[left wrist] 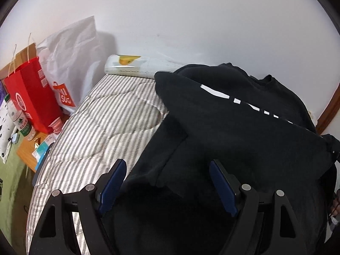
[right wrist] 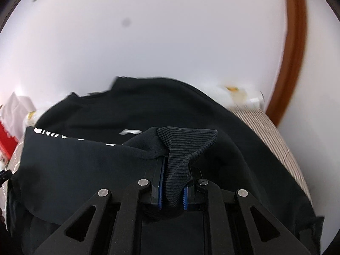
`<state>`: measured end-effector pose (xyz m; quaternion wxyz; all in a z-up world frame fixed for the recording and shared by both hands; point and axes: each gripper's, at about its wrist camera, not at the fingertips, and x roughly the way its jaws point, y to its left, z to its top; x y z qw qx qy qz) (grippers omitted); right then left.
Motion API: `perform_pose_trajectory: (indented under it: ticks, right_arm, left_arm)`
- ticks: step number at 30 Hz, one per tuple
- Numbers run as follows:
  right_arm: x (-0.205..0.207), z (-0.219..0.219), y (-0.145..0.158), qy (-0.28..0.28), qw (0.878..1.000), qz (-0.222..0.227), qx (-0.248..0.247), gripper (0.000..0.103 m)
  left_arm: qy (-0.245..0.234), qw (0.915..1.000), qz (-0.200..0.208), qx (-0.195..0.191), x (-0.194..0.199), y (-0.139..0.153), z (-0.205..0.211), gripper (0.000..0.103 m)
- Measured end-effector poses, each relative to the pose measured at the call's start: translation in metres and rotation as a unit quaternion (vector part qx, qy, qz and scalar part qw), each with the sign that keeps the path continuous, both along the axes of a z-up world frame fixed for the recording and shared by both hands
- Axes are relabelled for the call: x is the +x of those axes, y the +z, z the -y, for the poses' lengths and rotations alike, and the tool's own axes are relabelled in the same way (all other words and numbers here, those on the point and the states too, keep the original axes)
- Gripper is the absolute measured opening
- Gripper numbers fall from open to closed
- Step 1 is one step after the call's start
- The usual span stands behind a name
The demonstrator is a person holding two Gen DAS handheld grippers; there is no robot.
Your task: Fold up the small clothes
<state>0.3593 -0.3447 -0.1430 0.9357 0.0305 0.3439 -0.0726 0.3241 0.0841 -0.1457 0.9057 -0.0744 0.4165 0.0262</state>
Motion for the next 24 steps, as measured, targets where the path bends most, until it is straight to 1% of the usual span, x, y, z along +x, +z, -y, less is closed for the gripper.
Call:
perform_pose_trajectory:
  ticks: [2,4,7,9,10,12,15,16,19,20,21,22,23,24]
  right_arm:
    - [-0.003,0.009,-0.002,-0.01,1.0,0.005,0.013,0.014]
    - [-0.004,0.015,-0.003,-0.017,1.0,0.005,0.011,0.014]
    - [0.001,0.015,-0.018,-0.014,1.0,-0.02,-0.01,0.014]
    - [0.003,0.016,-0.028,-0.013,0.999,-0.04,-0.014,0.015]
    - [0.005,0.02,-0.031,-0.011,0.998,-0.066,-0.006,0.015]
    - [0.007,0.022,-0.035,-0.01,0.997,-0.077,-0.008,0.02]
    - [0.006,0.021,-0.031,-0.009,0.997,-0.076,-0.011,0.026]
    - [0.005,0.019,-0.028,-0.008,0.997,-0.073,-0.015,0.028]
    - [-0.001,0.011,-0.019,-0.005,0.998,-0.061,-0.029,0.038]
    - [-0.005,0.007,-0.016,-0.001,0.998,-0.056,-0.033,0.044]
    - [-0.006,0.004,-0.014,0.004,0.998,-0.054,-0.032,0.046]
    - [-0.009,0.001,-0.013,0.005,0.998,-0.052,-0.038,0.047]
    - [-0.01,-0.001,-0.012,0.004,0.998,-0.051,-0.044,0.047]
    - [-0.011,-0.003,-0.01,0.001,0.997,-0.05,-0.05,0.047]
  left_arm:
    - [-0.001,0.9999,-0.003,0.011,0.003,-0.001,0.003,0.079]
    - [0.006,0.9997,-0.008,0.021,0.006,-0.003,0.004,0.079]
    - [0.012,0.9998,-0.009,0.014,0.01,-0.006,0.0,0.079]
    - [0.018,0.9996,-0.009,0.02,0.015,-0.006,-0.002,0.079]
    - [0.022,0.9994,-0.008,0.025,0.018,-0.006,-0.004,0.079]
    - [0.031,0.9989,-0.009,0.033,0.022,-0.006,-0.008,0.079]
    - [0.045,0.9974,-0.023,0.051,0.028,-0.012,-0.016,0.079]
    - [0.044,0.9974,-0.028,0.05,0.029,-0.015,-0.018,0.079]
    - [0.029,0.9985,-0.041,0.022,0.026,-0.027,-0.024,0.079]
    - [0.023,0.9987,-0.044,0.012,0.026,-0.031,-0.025,0.078]
    - [0.019,0.9987,-0.047,0.005,0.027,-0.033,-0.024,0.076]
    - [0.015,0.9987,-0.048,-0.003,0.028,-0.035,-0.023,0.073]
    - [0.006,0.9987,-0.047,-0.018,0.029,-0.037,-0.021,0.061]
    - [-0.003,0.9982,-0.048,-0.034,0.031,-0.04,-0.02,0.046]
